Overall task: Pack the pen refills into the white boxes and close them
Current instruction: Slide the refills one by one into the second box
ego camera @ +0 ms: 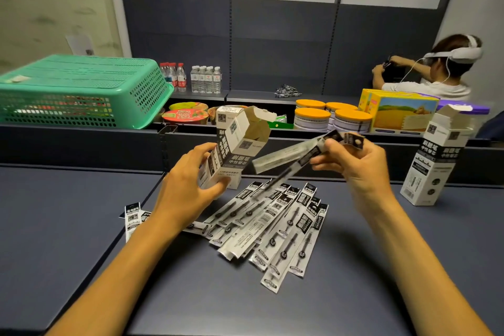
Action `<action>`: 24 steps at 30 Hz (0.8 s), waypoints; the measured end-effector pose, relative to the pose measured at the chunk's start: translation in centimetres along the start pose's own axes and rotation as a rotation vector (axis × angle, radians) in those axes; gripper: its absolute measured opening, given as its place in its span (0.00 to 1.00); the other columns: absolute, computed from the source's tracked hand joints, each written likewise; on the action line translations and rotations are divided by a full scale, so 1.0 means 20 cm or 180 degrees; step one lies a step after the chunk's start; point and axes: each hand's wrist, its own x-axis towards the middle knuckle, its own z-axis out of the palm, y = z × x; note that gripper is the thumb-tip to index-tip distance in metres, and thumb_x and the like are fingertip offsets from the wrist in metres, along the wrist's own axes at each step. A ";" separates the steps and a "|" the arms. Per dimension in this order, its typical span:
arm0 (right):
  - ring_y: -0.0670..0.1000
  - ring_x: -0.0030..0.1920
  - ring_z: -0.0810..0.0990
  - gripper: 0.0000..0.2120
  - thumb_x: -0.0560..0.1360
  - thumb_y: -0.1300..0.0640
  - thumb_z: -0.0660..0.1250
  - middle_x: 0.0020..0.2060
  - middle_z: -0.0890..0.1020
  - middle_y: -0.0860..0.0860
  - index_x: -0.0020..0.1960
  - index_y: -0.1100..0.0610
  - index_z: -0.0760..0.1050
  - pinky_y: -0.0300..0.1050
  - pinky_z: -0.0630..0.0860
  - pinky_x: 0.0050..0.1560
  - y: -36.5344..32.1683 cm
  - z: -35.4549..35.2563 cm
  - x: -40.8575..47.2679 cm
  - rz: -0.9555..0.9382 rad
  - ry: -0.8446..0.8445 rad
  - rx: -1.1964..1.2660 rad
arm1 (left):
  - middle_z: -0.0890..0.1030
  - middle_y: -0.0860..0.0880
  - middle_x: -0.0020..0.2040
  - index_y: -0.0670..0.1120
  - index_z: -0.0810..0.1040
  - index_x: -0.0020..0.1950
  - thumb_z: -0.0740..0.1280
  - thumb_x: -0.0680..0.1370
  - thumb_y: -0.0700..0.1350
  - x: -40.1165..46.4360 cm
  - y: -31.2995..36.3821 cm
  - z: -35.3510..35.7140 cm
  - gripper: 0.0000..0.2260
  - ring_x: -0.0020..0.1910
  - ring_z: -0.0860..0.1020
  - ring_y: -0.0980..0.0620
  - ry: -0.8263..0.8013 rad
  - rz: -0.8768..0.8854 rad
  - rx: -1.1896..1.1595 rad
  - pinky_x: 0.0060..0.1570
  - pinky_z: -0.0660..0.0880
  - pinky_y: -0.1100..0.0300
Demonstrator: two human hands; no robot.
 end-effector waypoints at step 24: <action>0.52 0.42 0.86 0.06 0.79 0.65 0.64 0.39 0.86 0.51 0.55 0.59 0.74 0.45 0.82 0.43 -0.19 0.17 0.08 -0.0604 0.1202 0.1380 | 0.77 0.55 0.58 0.57 0.65 0.70 0.74 0.72 0.53 0.00 0.01 -0.01 0.30 0.54 0.75 0.55 -0.0015 0.0032 0.0111 0.48 0.79 0.53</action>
